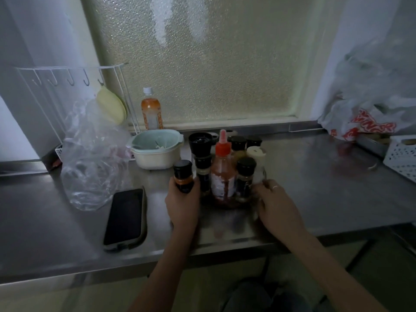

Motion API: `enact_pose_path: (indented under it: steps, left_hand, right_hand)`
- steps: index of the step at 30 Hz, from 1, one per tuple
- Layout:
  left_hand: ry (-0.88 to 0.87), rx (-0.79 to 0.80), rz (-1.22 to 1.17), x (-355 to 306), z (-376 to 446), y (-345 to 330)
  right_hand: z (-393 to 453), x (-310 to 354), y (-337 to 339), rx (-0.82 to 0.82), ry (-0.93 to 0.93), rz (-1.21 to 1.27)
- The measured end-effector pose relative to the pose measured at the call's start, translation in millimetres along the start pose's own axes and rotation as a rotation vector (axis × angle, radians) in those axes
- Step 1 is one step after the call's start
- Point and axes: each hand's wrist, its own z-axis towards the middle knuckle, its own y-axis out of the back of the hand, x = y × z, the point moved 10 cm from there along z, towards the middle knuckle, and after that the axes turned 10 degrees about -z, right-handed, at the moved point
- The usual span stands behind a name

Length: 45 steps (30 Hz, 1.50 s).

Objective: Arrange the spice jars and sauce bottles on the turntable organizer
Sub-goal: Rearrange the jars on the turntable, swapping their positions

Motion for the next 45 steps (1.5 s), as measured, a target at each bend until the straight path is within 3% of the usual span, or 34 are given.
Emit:
enact_pose_path:
  steps: [8,10,14,16,20,23,28,33,40,45]
  left_hand:
    - [-0.004,0.077,0.069,4.2,4.9,-9.9]
    - [-0.023,0.097,0.096,4.1,4.6,-12.5]
    - [-0.035,0.082,0.108,0.7,5.2,-13.5]
    - [-0.048,0.046,0.113,-4.1,4.2,-11.3]
    - [-0.134,-0.01,0.1,-19.9,-1.8,-5.4]
    - [-0.216,0.045,0.073,-28.6,-5.5,-11.2]
    - [-0.344,0.137,0.093,-40.6,-10.5,-23.8]
    - [-0.352,0.154,0.081,-41.2,-9.6,-27.8]
    - [-0.36,0.152,0.101,-45.2,-13.2,-26.3]
    - [-0.362,0.172,0.128,-44.3,-12.5,-29.9]
  right_hand:
    - [-21.6,41.4,-6.2,0.029,0.083,-0.036]
    - [-13.4,34.5,10.6,-0.033,0.048,0.094]
    - [43.9,-18.7,78.7,-0.305,-0.127,0.31]
    - [91.2,-26.2,82.6,-0.123,-0.062,0.204]
    - [133.0,-12.0,29.2,0.547,0.108,0.042]
    - [137.6,-3.1,10.2,0.742,0.087,0.058]
    - [155.0,8.3,12.5,0.653,0.144,0.094]
    - [175.0,38.9,38.7,0.478,0.29,0.146]
    - [176.2,57.9,2.8,0.633,0.249,0.222]
    - [168.5,48.9,4.8,0.609,0.252,0.271]
